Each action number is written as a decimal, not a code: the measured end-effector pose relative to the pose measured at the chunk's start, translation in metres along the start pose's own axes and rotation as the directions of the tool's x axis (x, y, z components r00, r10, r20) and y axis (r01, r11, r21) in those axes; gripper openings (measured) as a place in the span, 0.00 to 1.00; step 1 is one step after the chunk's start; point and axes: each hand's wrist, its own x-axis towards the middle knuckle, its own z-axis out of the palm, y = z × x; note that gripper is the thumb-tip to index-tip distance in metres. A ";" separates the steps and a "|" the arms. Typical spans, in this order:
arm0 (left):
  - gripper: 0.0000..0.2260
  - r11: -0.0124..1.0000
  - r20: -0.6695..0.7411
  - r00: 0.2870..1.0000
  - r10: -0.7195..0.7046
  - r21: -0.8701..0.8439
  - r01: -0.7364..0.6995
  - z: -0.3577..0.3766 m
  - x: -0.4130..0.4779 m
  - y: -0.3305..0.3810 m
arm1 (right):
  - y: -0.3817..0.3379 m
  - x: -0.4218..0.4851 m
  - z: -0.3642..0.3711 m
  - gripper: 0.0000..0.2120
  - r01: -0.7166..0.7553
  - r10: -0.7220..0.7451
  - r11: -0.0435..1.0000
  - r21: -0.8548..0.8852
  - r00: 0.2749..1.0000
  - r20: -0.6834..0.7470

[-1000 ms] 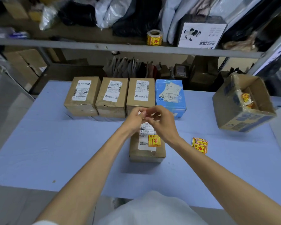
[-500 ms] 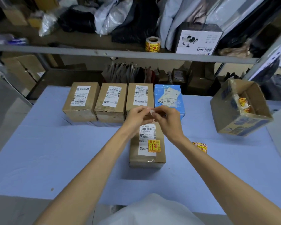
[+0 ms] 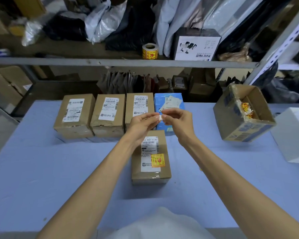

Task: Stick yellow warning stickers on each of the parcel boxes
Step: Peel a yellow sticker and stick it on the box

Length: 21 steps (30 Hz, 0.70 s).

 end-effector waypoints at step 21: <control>0.07 0.855 0.032 0.985 0.172 0.491 -0.165 0.042 0.014 -0.012 | 0.004 -0.009 -0.040 0.08 -0.047 0.044 0.997 0.055 0.997 0.065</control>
